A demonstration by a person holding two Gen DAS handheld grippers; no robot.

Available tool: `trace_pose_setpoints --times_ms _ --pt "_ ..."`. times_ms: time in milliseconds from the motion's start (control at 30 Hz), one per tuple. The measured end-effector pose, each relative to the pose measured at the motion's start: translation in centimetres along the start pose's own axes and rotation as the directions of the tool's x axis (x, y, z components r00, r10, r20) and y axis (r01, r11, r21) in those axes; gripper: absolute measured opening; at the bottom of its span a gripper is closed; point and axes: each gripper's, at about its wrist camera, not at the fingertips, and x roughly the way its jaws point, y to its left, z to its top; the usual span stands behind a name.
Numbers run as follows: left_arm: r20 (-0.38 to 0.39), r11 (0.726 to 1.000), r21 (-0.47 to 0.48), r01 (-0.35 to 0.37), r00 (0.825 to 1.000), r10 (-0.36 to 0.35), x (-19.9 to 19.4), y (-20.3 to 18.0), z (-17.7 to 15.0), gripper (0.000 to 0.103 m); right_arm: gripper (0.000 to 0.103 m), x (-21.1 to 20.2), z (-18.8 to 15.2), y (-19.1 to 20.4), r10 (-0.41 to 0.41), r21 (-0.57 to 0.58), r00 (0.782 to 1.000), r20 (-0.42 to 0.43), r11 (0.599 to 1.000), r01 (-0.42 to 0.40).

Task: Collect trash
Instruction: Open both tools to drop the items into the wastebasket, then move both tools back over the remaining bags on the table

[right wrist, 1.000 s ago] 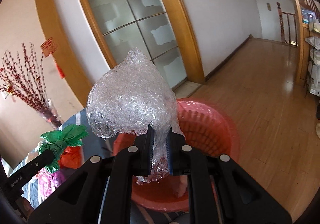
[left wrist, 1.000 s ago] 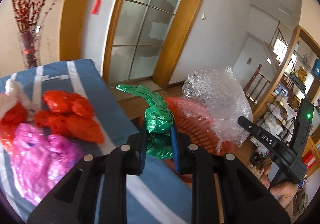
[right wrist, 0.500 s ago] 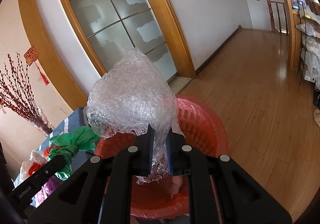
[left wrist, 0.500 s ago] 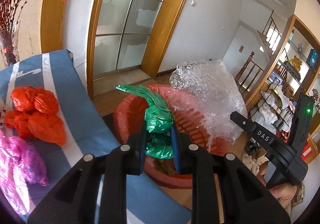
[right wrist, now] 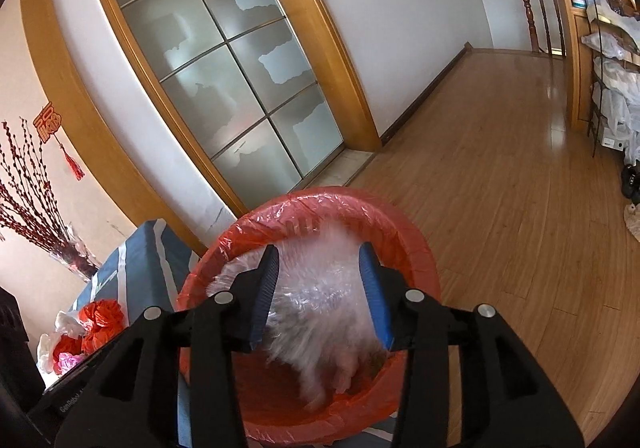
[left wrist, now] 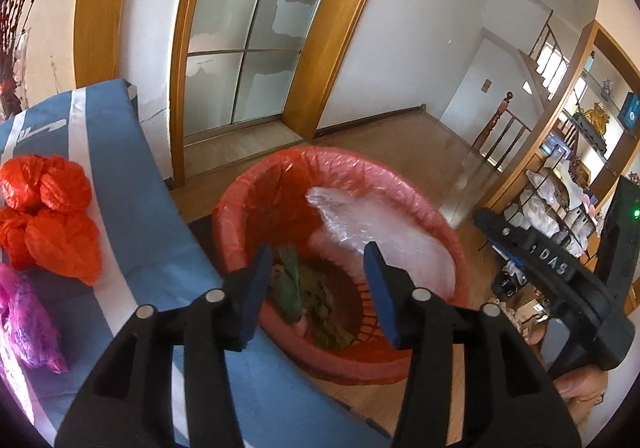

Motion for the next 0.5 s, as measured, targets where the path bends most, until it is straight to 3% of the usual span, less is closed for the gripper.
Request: trace_pose_setpoints --times_ms 100,267,500 --pt "0.007 1.000 -0.007 -0.022 1.000 0.022 -0.5 0.6 -0.5 0.055 0.049 -0.1 -0.1 0.1 -0.011 -0.003 1.000 0.006 1.000 0.011" --pt "0.032 0.998 -0.010 -0.069 0.997 0.069 -2.0 1.9 -1.3 0.062 0.049 -0.1 -0.3 0.4 -0.014 -0.013 1.000 0.002 1.000 0.014" --pt "0.057 0.989 -0.045 -0.140 0.988 0.142 -4.8 4.6 -2.3 0.064 0.049 -0.8 -0.7 2.1 -0.018 -0.087 1.000 0.016 0.996 0.020"
